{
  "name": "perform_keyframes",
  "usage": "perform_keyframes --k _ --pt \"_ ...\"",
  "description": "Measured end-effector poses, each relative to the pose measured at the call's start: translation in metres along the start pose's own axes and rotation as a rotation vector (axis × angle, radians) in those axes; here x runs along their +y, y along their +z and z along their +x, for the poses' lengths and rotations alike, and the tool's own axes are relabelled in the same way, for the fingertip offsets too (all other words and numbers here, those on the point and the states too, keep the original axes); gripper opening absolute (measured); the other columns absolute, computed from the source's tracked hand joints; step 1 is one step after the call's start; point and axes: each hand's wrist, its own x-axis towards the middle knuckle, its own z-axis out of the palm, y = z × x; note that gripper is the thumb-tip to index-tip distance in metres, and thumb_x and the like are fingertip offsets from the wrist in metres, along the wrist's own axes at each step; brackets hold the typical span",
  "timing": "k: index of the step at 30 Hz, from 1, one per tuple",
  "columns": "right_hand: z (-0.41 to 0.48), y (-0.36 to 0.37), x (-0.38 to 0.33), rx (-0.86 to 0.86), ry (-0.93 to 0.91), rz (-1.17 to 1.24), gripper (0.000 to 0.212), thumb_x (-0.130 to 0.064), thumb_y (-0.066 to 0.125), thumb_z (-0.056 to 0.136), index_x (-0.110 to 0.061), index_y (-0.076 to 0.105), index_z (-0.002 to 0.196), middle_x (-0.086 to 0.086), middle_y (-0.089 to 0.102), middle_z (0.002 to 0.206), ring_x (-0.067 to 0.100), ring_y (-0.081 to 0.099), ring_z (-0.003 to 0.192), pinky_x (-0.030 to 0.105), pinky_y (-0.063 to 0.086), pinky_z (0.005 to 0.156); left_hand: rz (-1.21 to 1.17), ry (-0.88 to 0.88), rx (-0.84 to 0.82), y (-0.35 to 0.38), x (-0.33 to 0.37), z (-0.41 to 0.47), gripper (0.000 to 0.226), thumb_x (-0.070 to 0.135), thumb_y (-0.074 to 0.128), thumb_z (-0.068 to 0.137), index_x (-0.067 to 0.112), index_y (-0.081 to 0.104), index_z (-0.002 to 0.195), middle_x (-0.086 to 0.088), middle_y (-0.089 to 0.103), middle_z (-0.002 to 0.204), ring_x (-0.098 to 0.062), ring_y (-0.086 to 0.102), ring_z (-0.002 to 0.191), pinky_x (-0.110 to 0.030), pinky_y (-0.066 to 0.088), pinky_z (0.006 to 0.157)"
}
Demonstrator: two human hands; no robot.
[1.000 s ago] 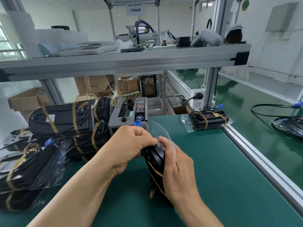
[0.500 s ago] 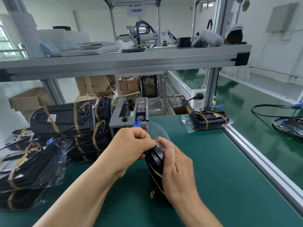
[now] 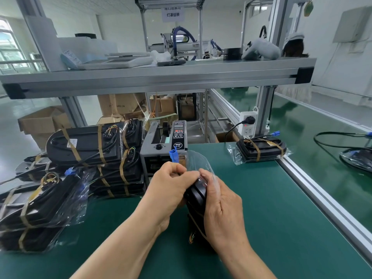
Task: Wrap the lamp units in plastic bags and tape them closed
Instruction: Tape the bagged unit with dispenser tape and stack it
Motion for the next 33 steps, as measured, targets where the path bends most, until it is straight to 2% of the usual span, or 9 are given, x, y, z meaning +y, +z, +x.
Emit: perform_keyframes --k 3,7,10,12,17,21,24,28,33 --pt "0.000 0.004 0.003 0.044 -0.058 0.018 0.043 -0.054 0.026 0.102 -0.044 0.067 0.107 -0.035 0.068 0.097 -0.010 0.064 0.098 0.015 0.049 0.085 -0.065 -0.078 -0.032 -0.001 -0.005 -0.008 0.043 0.038 0.082 0.071 0.026 0.061 0.106 0.002 0.074 0.090 -0.011 0.072 0.075 -0.035 0.060 0.059" --pt "-0.004 0.008 0.013 0.054 -0.204 0.175 0.046 -0.036 0.027 0.104 -0.030 0.063 0.133 -0.020 0.064 0.132 0.003 0.057 0.127 0.026 0.046 0.105 0.008 0.102 -0.030 -0.006 -0.008 -0.011 0.050 0.044 0.078 0.063 0.040 0.058 0.109 0.002 0.074 0.088 -0.016 0.073 0.082 -0.041 0.061 0.072" --pt "-0.010 0.005 0.017 -0.101 -0.211 0.285 0.048 -0.032 0.033 0.103 -0.028 0.047 0.148 -0.010 0.051 0.150 0.015 0.046 0.141 0.044 0.039 0.115 0.241 0.308 -0.013 -0.010 -0.009 -0.015 0.049 0.051 0.071 0.059 0.052 0.053 0.104 0.015 0.069 0.089 -0.004 0.067 0.082 -0.024 0.055 0.077" --pt "-0.014 -0.004 0.019 -0.202 -0.199 0.308 0.054 -0.031 0.044 0.097 -0.020 0.043 0.150 -0.007 0.046 0.155 0.016 0.041 0.145 0.044 0.037 0.117 0.270 0.377 -0.021 -0.014 -0.015 -0.019 0.050 0.052 0.071 0.059 0.056 0.050 0.105 0.017 0.067 0.093 -0.002 0.065 0.086 -0.016 0.051 0.075" --pt "-0.038 -0.034 0.007 -0.429 -0.014 0.337 0.081 -0.032 0.069 0.073 -0.048 0.040 0.147 -0.021 0.050 0.148 0.006 0.051 0.135 0.028 0.046 0.108 0.241 0.407 -0.012 -0.017 -0.042 -0.039 0.063 0.044 0.082 0.055 0.055 0.049 0.107 0.016 0.067 0.101 -0.008 0.069 0.090 -0.031 0.056 0.078" --pt "-0.052 -0.046 -0.002 -0.339 0.179 0.209 0.088 -0.031 0.072 0.057 -0.056 0.041 0.136 -0.040 0.059 0.125 -0.012 0.061 0.112 0.011 0.047 0.092 0.296 0.480 -0.073 -0.011 -0.070 -0.061 0.057 0.032 0.081 0.054 0.043 0.051 0.102 0.010 0.067 0.095 -0.015 0.069 0.077 -0.032 0.057 0.072" --pt "-0.064 -0.044 0.001 -0.255 0.189 0.063 0.075 -0.017 0.068 0.081 -0.055 0.039 0.138 -0.042 0.057 0.125 -0.021 0.054 0.110 -0.002 0.038 0.085 0.376 0.588 -0.054 -0.001 -0.088 -0.077 0.037 0.028 0.074 0.063 0.024 0.053 0.093 0.003 0.059 0.084 -0.019 0.062 0.069 -0.029 0.052 0.062" --pt "-0.078 -0.032 0.008 -0.131 0.075 0.093 0.047 -0.037 0.046 0.088 -0.039 0.050 0.135 -0.032 0.044 0.146 -0.018 0.037 0.133 0.000 0.030 0.102 0.486 0.727 0.036 0.010 -0.102 -0.083 0.021 0.023 0.069 0.074 0.010 0.053 0.075 0.003 0.052 0.079 -0.016 0.053 0.063 -0.029 0.047 0.053" --pt "-0.074 -0.030 0.013 0.085 0.138 0.239 0.043 -0.039 0.036 0.093 -0.034 0.071 0.117 -0.033 0.063 0.124 -0.010 0.055 0.122 0.009 0.042 0.099 0.599 0.701 -0.105 -0.004 -0.093 -0.085 0.032 0.036 0.080 0.066 0.017 0.057 0.076 0.013 0.049 0.086 -0.008 0.053 0.068 -0.020 0.047 0.055"
